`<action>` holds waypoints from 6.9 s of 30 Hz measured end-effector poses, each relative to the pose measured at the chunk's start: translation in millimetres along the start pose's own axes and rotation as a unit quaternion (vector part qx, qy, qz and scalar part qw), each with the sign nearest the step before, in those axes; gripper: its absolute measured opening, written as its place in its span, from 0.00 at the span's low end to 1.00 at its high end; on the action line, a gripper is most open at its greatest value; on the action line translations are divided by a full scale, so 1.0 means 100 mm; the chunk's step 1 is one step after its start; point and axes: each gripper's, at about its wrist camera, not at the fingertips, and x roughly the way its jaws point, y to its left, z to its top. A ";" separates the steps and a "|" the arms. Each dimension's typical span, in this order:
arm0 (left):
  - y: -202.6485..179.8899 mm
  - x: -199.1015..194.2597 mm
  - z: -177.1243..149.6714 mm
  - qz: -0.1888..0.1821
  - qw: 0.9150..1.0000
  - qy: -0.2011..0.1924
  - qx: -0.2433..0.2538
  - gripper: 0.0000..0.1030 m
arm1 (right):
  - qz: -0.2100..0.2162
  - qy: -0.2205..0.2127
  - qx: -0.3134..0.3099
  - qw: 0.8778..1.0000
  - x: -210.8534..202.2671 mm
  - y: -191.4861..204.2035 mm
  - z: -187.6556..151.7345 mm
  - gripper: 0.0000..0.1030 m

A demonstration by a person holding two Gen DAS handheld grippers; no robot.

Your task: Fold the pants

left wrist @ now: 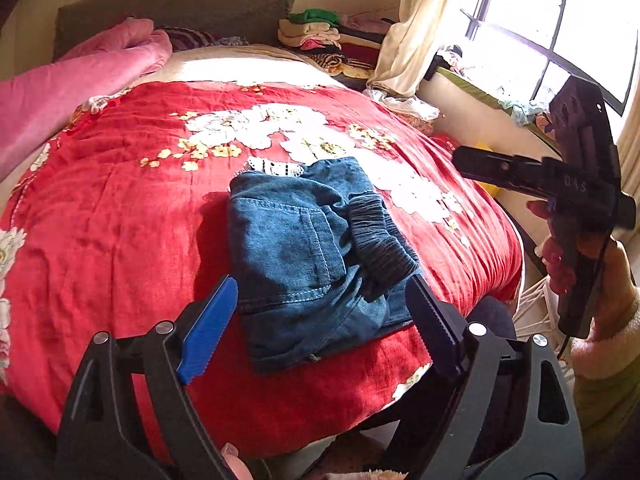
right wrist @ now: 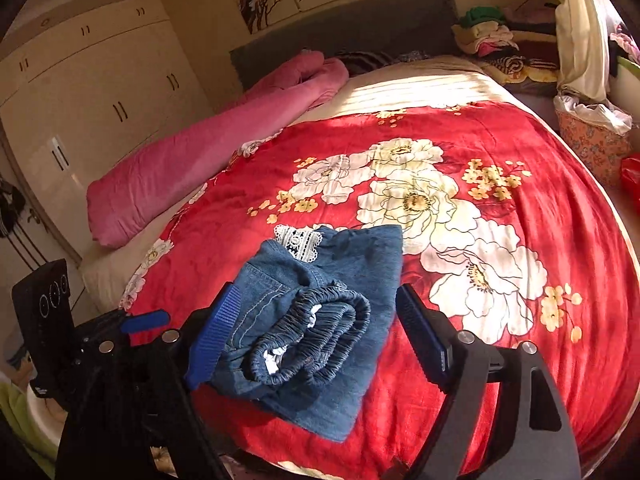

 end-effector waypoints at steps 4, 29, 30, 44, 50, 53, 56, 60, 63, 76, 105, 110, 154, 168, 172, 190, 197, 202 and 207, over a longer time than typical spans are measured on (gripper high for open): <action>0.03 -0.04 0.03 0.007 1.000 -0.003 -0.009 0.86 | -0.014 -0.020 0.009 1.000 -0.15 -0.04 -0.12 0.90; 0.10 0.12 0.01 0.048 0.999 0.015 -0.022 0.90 | -0.065 -0.004 0.048 0.997 -0.05 -0.20 -0.60 0.94; 0.12 0.14 0.01 0.048 0.998 0.017 -0.024 0.90 | -0.065 -0.002 0.051 0.997 -0.04 -0.21 -0.61 0.94; 0.42 0.50 0.05 0.079 0.995 0.039 -0.052 0.90 | -0.064 0.037 0.054 0.996 0.31 -0.22 -0.70 0.94; 0.46 0.73 0.02 0.065 0.994 0.061 -0.062 0.90 | -0.059 0.039 0.072 0.995 0.42 -0.25 -0.69 0.94; 0.47 0.80 0.01 0.061 0.994 0.064 -0.064 0.90 | -0.062 0.046 0.079 0.994 0.50 -0.30 -0.67 0.94; 0.49 0.85 0.00 0.052 0.994 0.066 -0.070 0.90 | -0.058 0.062 0.083 0.993 0.63 -0.34 -0.67 0.94; 0.50 0.89 0.00 0.043 0.994 0.064 -0.072 0.90 | -0.032 0.063 0.103 0.992 0.73 -0.40 -0.66 0.94; 0.49 0.92 0.02 0.033 0.994 0.065 -0.076 0.90 | -0.009 0.066 0.114 0.991 0.82 -0.42 -0.62 0.93; 0.31 0.94 0.04 -0.002 0.996 0.069 -0.062 0.35 | 0.050 0.063 0.108 0.991 0.92 -0.23 -0.75 0.34; 0.23 0.55 0.87 -0.001 1.000 -0.016 -0.023 0.23 | 0.005 -0.024 -0.017 1.000 0.58 0.15 0.13 0.30; 0.33 0.67 1.00 0.008 1.000 -0.016 -0.022 0.23 | 0.003 -0.021 -0.019 1.000 0.76 0.09 0.29 0.30; 0.90 1.42 0.86 0.022 0.997 0.023 -0.073 0.34 | -0.028 0.003 0.039 0.999 1.22 -0.26 0.23 0.58; 0.98 1.32 0.81 0.045 0.996 0.021 -0.071 0.54 | -0.059 0.089 -0.012 0.994 1.77 -0.08 0.08 0.59; 0.99 1.29 0.79 0.044 0.996 0.019 -0.077 0.55 | -0.057 0.091 -0.010 0.994 1.75 -0.08 0.08 0.59; 0.92 0.91 0.82 0.045 0.996 -0.001 -0.083 0.69 | -0.047 0.059 0.005 0.997 1.40 0.00 0.09 0.65; 0.87 0.70 0.82 0.051 0.995 -0.016 -0.083 0.77 | -0.046 0.039 0.005 0.998 1.17 0.05 0.09 0.71; 0.80 0.55 0.82 0.058 0.995 -0.028 -0.078 0.85 | -0.050 0.021 0.000 0.999 0.99 0.10 0.11 0.74; 0.75 0.44 0.82 0.062 0.995 -0.034 -0.073 0.89 | -0.056 0.005 0.000 0.998 0.84 0.11 0.13 0.80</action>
